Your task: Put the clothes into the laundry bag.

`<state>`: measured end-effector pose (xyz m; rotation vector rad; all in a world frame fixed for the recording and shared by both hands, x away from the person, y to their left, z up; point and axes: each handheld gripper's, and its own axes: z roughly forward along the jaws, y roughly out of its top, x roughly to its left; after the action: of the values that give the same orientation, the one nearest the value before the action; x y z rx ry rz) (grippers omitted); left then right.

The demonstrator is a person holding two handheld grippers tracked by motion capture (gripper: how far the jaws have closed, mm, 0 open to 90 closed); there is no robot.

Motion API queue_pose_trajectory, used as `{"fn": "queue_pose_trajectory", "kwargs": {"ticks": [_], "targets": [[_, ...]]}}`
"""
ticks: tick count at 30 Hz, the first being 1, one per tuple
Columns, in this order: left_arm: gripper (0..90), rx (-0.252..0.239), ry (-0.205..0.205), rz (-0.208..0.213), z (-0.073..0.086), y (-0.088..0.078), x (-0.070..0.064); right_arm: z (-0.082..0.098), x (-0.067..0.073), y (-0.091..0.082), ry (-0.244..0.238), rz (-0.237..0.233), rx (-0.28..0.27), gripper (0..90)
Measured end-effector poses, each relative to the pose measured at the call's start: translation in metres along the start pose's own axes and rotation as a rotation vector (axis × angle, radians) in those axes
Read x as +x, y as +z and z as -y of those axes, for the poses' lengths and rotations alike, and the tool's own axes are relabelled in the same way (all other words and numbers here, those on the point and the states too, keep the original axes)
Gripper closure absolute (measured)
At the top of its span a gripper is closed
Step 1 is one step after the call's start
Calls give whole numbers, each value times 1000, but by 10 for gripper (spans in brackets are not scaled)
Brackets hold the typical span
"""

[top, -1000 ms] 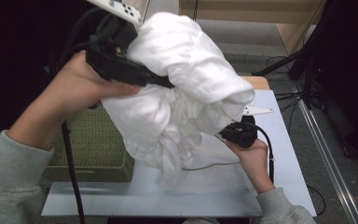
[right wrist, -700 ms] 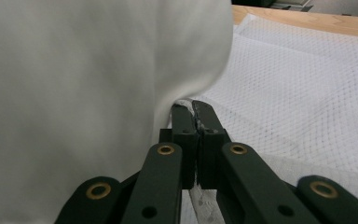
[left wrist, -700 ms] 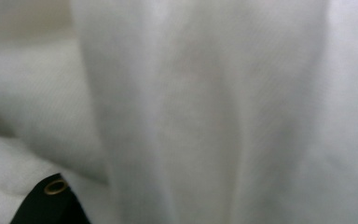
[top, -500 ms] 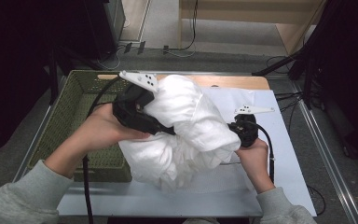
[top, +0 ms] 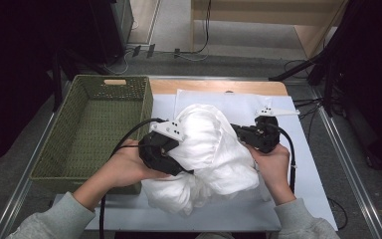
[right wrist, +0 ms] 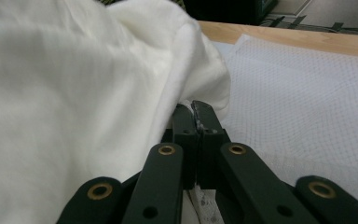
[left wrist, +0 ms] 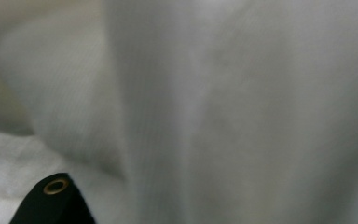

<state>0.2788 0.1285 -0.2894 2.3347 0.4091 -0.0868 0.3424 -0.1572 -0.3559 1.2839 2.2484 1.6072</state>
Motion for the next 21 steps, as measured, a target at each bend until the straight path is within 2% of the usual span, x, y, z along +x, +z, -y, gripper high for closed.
{"fn": "queue_pose_trajectory", "kwargs": {"ticks": [5,6,10,14,16,21], "targets": [[645,17,-4,-36,8,7,2,-10,4,-13,-4,-6,-48,900],[645,14,-9,-42,9,6,5,-12,5,-17,-7,-5,-59,900],[644,-17,-41,-112,7,-12,16,-19,8,-31,-16,-6,-104,899],[644,-50,-62,-150,4,-21,24,-17,8,-29,-11,-15,-106,899],[643,-46,-67,-165,3,-17,24,-13,8,-24,-10,-19,-90,899],[643,-4,-45,-146,5,11,21,-6,6,-12,1,-12,-56,898]]}}
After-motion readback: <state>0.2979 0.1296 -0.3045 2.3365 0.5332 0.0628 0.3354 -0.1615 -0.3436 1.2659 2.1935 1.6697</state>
